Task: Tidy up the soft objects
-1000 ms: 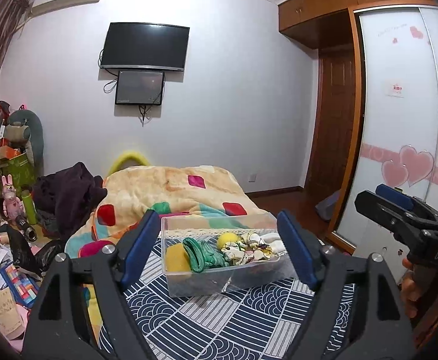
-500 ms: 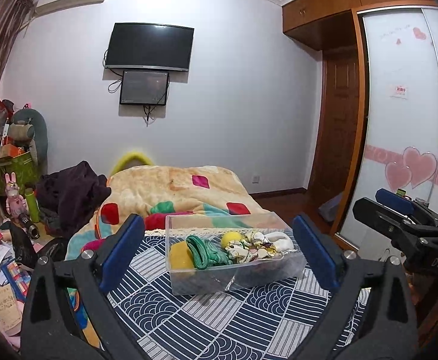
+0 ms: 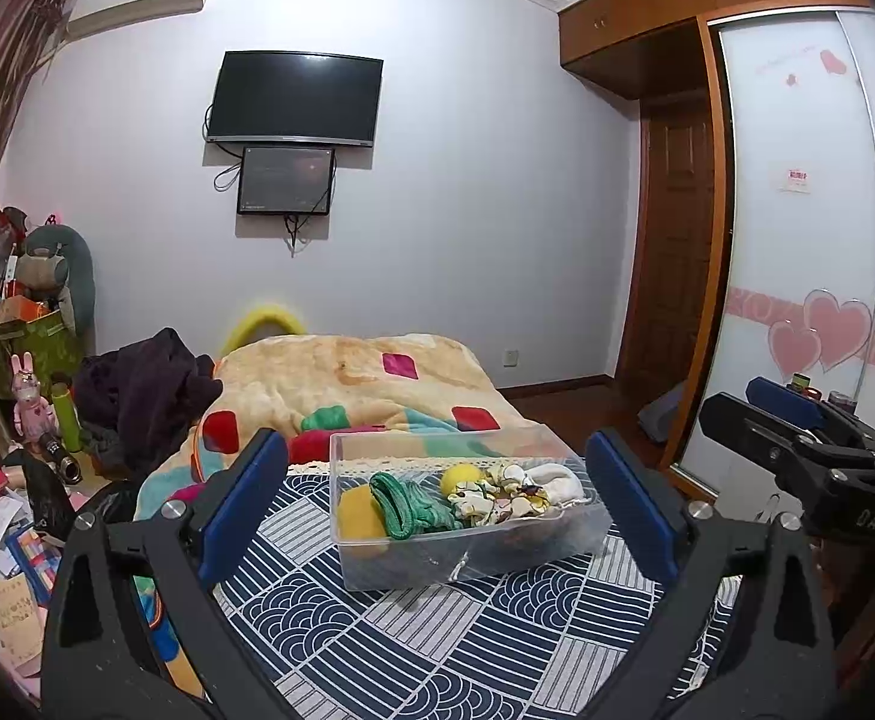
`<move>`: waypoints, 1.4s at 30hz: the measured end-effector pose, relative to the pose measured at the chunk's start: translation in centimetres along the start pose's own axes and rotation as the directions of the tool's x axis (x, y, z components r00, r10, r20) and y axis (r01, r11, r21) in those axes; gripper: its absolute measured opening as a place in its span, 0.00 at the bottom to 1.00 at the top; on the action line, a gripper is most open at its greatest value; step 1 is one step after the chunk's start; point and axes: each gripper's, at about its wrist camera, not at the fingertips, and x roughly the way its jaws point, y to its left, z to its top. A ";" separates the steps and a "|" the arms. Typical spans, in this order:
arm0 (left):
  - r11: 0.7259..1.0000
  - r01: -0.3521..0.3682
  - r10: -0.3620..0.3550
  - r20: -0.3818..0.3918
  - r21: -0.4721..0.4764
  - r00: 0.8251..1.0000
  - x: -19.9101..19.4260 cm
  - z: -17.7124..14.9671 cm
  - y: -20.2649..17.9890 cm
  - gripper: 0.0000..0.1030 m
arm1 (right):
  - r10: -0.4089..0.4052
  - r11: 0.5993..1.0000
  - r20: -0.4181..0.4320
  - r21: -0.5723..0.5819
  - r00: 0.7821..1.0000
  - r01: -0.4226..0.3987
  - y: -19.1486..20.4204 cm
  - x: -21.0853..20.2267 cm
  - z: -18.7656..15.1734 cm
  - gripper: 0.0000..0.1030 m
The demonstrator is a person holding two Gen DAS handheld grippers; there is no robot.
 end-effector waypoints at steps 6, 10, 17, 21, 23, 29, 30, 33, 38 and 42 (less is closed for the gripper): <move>1.000 -0.002 0.002 0.003 0.005 1.000 -0.1 0.1 -0.1 0.98 | 0.000 1.000 0.000 -0.001 1.000 0.000 0.0 0.0 -0.1 1.00; 1.000 0.001 -0.001 0.003 0.007 1.000 -0.2 0.2 -0.2 0.99 | 0.000 1.000 0.001 0.001 1.000 0.000 0.0 -0.1 -0.1 1.00; 1.000 0.003 -0.003 0.000 0.014 1.000 -0.1 0.2 -0.4 1.00 | -0.002 1.000 0.004 0.003 1.000 0.002 -0.1 -0.3 0.1 1.00; 1.000 0.003 -0.003 -0.002 0.007 1.000 -0.1 0.3 -0.2 1.00 | -0.003 1.000 0.004 0.004 1.000 0.003 0.0 -0.3 0.2 1.00; 1.000 0.004 -0.004 -0.003 0.004 1.000 -0.1 0.3 -0.1 1.00 | -0.003 1.000 0.004 0.004 1.000 0.003 -0.1 -0.3 0.2 1.00; 1.000 0.020 -0.020 -0.008 -0.002 1.000 0.0 0.3 0.1 1.00 | -0.003 1.000 0.003 0.002 1.000 0.003 -0.1 -0.3 0.2 1.00; 1.000 0.021 -0.021 -0.007 -0.001 1.000 0.0 0.2 0.1 1.00 | -0.003 1.000 0.003 0.003 1.000 0.003 -0.1 -0.3 0.2 1.00; 1.000 0.020 -0.020 -0.001 0.004 1.000 -0.2 0.1 0.0 1.00 | -0.003 1.000 0.004 0.004 1.000 0.003 -0.1 -0.3 0.1 1.00; 1.000 0.026 -0.026 0.000 0.004 1.000 -0.3 0.0 -0.1 1.00 | -0.002 1.000 0.004 0.003 1.000 0.002 -0.1 -0.3 0.2 1.00; 0.999 0.033 -0.033 -0.001 0.004 0.999 -0.4 0.1 -0.1 1.00 | 0.000 1.000 0.003 0.003 1.000 0.000 -0.1 -0.3 0.2 1.00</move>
